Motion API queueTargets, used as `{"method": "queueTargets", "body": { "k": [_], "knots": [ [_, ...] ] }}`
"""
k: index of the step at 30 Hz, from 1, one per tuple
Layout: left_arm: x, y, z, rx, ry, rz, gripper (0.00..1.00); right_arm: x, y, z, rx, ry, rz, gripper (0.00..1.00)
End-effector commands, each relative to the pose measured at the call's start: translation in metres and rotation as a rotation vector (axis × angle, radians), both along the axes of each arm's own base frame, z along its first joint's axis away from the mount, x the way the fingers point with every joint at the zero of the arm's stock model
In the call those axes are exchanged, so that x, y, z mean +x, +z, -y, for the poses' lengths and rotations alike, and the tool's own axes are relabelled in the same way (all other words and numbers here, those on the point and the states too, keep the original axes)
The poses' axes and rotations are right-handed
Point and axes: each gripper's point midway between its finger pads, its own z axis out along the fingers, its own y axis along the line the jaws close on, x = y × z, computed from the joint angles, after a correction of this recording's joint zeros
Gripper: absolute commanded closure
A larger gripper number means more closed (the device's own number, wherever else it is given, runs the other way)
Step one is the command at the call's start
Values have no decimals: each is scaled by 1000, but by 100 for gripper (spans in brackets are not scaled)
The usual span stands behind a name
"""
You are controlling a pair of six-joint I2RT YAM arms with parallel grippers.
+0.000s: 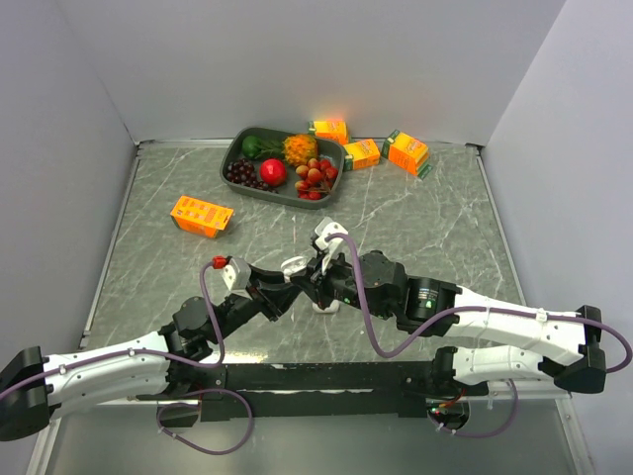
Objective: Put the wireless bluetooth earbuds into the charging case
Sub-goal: Adjust the earbud with the charging case.
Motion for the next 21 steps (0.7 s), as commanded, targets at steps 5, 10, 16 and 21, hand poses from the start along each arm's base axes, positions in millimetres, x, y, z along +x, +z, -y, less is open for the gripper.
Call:
{"method": "queueTargets", "body": {
  "k": [5,10,16,21],
  "knots": [
    [-8,21,0,-62,-36,42,99,14,29,7,66,-73,30,78],
    [-8,22,0,-63,-35,42,99,15,31,9,74,-76,33,72],
    [-6,20,0,-54,-25,36,99,12,36,12,89,-68,33,64],
    [-4,20,-2,-53,-12,36,99,8,47,21,121,-74,33,55]
  ]
}}
